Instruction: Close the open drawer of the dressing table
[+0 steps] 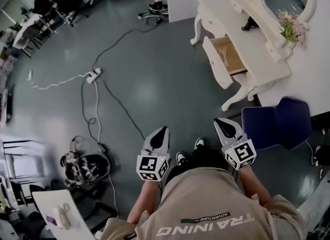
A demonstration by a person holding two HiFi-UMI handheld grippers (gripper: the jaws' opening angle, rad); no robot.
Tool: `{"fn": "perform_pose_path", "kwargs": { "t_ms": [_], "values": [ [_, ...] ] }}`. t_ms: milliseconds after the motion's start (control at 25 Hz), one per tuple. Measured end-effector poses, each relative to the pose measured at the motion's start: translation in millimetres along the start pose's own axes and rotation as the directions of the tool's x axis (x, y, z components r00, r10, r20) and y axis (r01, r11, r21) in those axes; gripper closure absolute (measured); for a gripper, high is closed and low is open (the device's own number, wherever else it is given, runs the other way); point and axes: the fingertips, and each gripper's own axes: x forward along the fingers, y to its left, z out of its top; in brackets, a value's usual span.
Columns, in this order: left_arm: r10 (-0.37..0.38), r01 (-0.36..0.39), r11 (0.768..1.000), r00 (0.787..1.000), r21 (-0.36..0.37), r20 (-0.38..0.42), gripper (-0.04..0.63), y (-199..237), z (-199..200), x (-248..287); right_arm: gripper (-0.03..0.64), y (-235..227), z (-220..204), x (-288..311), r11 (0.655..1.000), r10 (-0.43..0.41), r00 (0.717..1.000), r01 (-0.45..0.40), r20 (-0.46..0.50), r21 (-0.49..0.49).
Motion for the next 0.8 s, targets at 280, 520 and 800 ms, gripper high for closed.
{"fn": "perform_pose_path", "kwargs": {
  "t_ms": [280, 520, 800],
  "values": [
    [0.006, -0.008, 0.999, 0.999, -0.042, -0.054, 0.577, 18, -2, 37, 0.615, -36, -29, 22, 0.993, -0.035, 0.998, 0.041, -0.061, 0.109],
    [-0.005, 0.009, 0.999, 0.994, 0.039, -0.112, 0.577, 32, 31, 94, 0.614, -87, -25, 68, 0.993, -0.052, 0.998, 0.055, -0.034, 0.102],
    [-0.050, 0.055, 0.996, 0.996, 0.065, -0.070, 0.577, 41, 105, 178, 0.615, -161, 7, 120, 0.991, -0.080, 0.997, 0.078, 0.016, 0.112]
  ]
}}
